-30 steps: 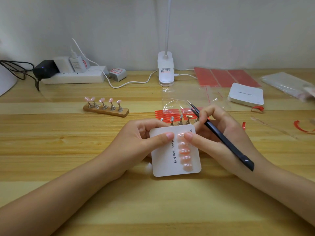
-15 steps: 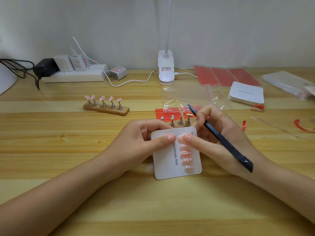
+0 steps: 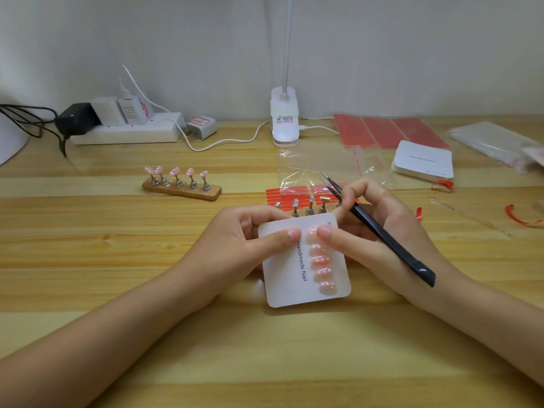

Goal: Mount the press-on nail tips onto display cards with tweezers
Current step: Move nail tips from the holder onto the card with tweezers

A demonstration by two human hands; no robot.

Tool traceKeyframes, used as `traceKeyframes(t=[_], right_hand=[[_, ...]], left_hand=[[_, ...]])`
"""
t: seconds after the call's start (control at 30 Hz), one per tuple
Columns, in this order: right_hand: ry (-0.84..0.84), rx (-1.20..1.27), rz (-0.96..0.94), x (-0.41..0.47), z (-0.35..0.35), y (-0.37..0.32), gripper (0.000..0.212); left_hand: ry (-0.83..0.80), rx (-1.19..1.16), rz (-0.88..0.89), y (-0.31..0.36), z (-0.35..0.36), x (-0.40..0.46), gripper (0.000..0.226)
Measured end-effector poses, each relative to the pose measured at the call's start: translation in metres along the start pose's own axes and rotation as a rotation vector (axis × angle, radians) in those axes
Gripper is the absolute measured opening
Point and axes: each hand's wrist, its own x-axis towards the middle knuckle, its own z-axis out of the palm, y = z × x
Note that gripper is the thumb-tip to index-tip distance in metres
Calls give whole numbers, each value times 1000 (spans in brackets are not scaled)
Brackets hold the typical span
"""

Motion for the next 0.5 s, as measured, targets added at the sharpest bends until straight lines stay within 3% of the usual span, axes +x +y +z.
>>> traceKeyframes(t=[0.5], right_hand=[[64, 29, -19, 1, -3, 3, 32]], left_hand=[[3, -9, -14, 1, -1, 1, 31]])
